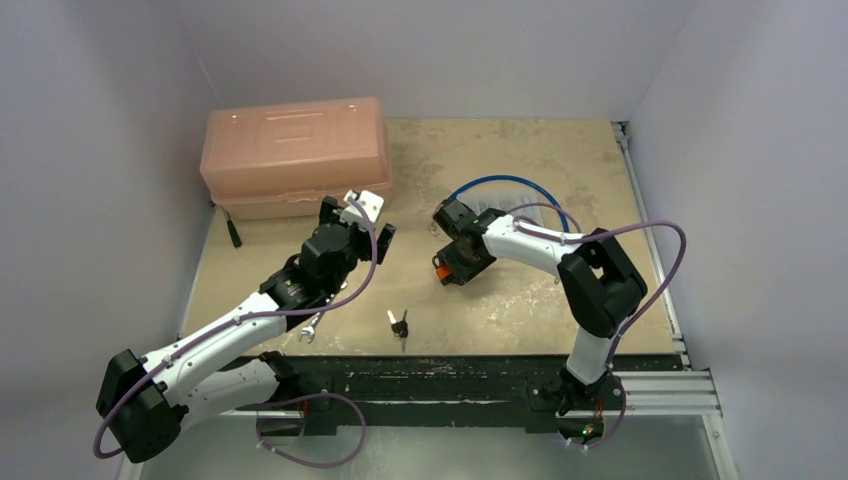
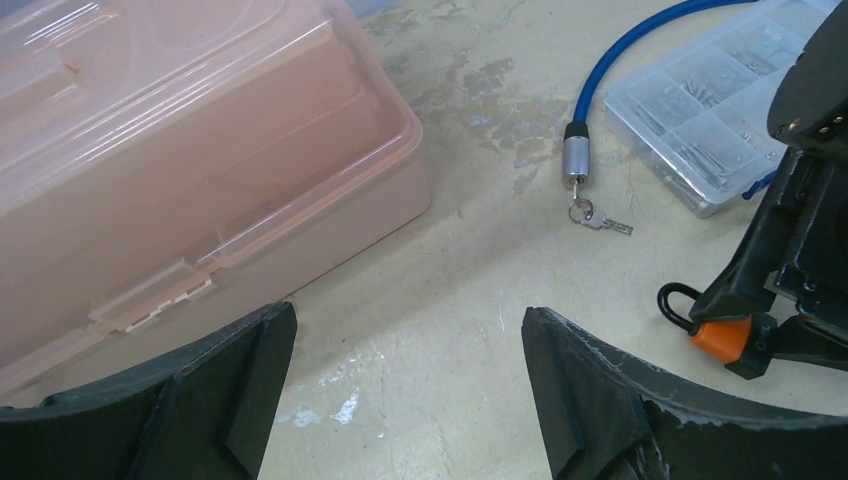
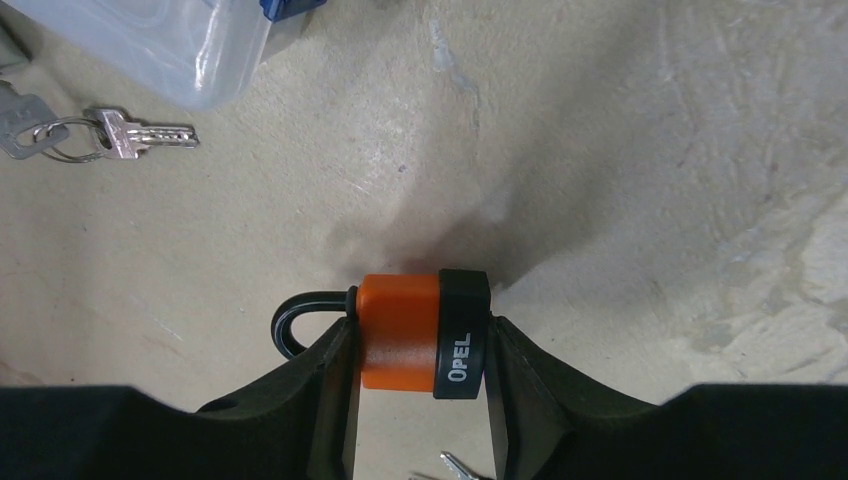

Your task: Unlock with the key

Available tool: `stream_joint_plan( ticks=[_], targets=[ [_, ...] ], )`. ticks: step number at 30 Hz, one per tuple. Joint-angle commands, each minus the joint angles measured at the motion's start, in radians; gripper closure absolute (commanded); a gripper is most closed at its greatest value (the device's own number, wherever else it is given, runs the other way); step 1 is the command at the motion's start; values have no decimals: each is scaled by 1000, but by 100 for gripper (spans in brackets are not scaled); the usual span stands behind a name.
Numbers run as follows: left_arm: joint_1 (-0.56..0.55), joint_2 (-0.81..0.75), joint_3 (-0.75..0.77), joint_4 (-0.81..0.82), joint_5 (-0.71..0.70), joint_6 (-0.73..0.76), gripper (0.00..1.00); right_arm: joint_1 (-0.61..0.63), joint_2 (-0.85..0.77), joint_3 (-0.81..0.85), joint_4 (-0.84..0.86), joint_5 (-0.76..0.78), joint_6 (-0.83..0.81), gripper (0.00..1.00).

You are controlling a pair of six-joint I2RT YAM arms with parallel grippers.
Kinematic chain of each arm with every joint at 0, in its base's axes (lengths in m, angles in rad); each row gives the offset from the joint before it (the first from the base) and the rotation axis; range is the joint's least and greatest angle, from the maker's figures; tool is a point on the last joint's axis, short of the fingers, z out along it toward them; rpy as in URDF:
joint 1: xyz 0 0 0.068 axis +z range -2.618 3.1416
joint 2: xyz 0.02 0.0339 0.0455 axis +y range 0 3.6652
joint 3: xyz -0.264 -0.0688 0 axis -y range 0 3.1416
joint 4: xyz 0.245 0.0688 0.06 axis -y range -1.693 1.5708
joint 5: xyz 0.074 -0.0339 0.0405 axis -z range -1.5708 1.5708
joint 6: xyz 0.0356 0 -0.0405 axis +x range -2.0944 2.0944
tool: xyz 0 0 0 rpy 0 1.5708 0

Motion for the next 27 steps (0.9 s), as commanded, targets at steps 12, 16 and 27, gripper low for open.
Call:
stream_joint_plan(
  ticks=[12, 16, 27],
  targets=[
    [0, -20, -15, 59, -1, 28, 12, 0, -48, -62, 245, -110, -43, 1],
    [1, -18, -16, 60, -2, 31, 12, 1, -59, -27, 201, -69, -107, 1],
    [1, -10, -19, 62, -1, 39, 12, 0, -116, -29, 396, -19, -814, 1]
  ],
)
